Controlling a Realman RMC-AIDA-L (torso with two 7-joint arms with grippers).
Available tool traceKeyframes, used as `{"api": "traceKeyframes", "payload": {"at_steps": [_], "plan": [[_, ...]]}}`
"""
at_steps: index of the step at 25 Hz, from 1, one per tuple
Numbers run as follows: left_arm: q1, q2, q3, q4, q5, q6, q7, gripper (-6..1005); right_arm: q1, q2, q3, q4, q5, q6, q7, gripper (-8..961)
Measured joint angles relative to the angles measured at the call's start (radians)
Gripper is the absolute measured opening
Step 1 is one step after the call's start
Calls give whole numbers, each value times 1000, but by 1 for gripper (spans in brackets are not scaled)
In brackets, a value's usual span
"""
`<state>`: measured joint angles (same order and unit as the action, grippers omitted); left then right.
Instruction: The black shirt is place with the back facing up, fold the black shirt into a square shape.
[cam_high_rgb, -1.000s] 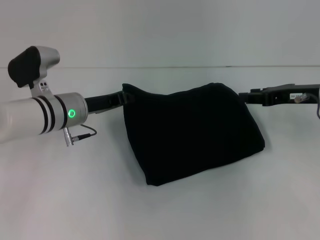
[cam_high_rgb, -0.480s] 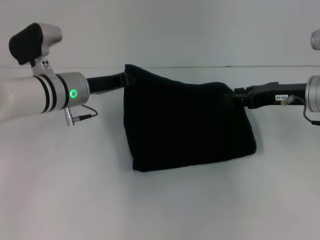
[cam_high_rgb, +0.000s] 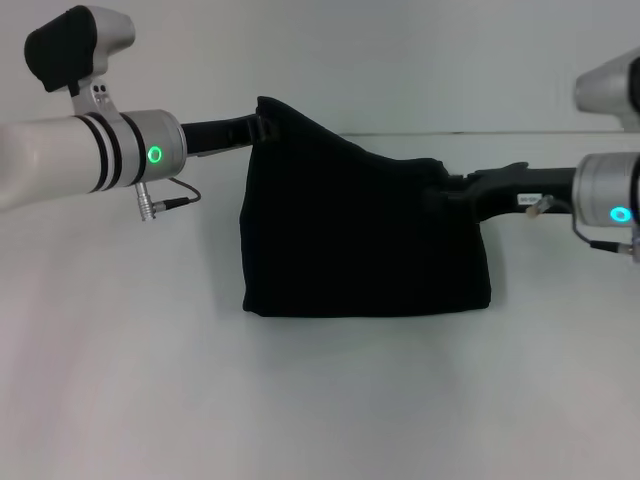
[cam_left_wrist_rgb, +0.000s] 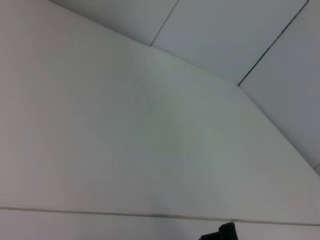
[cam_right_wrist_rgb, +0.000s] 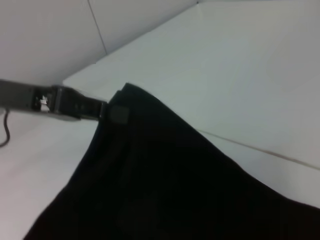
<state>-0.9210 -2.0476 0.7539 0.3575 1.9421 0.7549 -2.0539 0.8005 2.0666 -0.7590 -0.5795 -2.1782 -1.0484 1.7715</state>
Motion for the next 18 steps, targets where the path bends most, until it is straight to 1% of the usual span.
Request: {"api": "traceKeyframes", "payload": {"at_steps": [4,5,6,14,18], "plan": [[1,0,6,-4,0,-10,0,27,5,12,-96,38,0,116,1,452],[3,-1,6,-5,0,-10,0,27,12,15,-132,70,0,181,1,451],[5,-1,6,-5,0,-10,0,27,17,16,-144,84,-1,205,1,450],[10,-3,7,-7,14,-11,0,26,20,20,-167,111,14,300,-13,444],[10,-3,7,-7,15,-13,0,26,11,20,-162,94,71,271,-49,441]]}}
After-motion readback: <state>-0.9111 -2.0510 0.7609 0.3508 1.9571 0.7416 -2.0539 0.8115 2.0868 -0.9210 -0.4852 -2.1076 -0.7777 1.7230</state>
